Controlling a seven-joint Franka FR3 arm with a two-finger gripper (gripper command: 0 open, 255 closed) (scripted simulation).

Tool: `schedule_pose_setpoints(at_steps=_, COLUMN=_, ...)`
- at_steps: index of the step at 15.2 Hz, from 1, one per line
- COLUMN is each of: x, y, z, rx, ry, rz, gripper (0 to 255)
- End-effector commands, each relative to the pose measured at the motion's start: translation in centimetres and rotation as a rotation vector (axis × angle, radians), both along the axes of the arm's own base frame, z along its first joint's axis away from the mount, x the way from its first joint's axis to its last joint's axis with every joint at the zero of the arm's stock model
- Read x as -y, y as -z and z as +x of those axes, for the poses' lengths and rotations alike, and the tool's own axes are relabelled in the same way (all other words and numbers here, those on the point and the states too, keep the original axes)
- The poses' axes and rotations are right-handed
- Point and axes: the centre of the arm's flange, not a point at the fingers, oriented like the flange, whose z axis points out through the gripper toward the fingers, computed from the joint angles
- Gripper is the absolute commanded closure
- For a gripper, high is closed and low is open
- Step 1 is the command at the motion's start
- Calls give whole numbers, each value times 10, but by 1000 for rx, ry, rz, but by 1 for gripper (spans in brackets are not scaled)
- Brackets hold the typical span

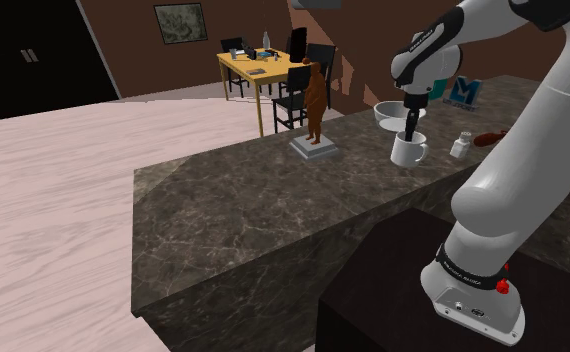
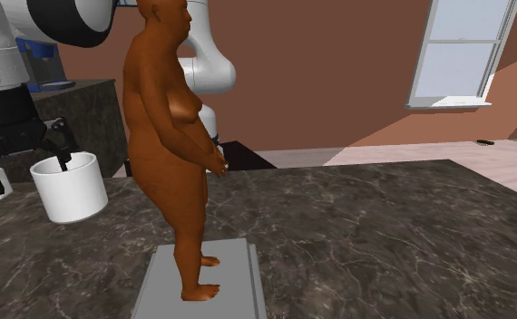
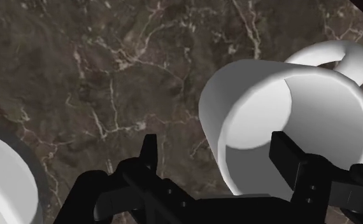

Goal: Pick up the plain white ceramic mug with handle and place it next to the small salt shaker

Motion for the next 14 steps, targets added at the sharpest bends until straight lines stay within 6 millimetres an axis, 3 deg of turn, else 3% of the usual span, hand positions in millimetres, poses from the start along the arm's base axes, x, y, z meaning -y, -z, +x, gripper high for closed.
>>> schedule_pose_setpoints(at_steps=1, x=0, y=0, z=0, rx=0, ry=0, rz=0, gripper=0)
schedule_pose_setpoints(at_steps=2, x=0, y=0, z=0, rx=0, ry=0, rz=0, gripper=0)
schedule_pose_setpoints(at_steps=6, x=0, y=-50, z=5, rx=0, ry=0, rz=0, gripper=0)
schedule_pose_setpoints(at_steps=14, x=0, y=-50, z=5, rx=0, ry=0, rz=0, gripper=0)
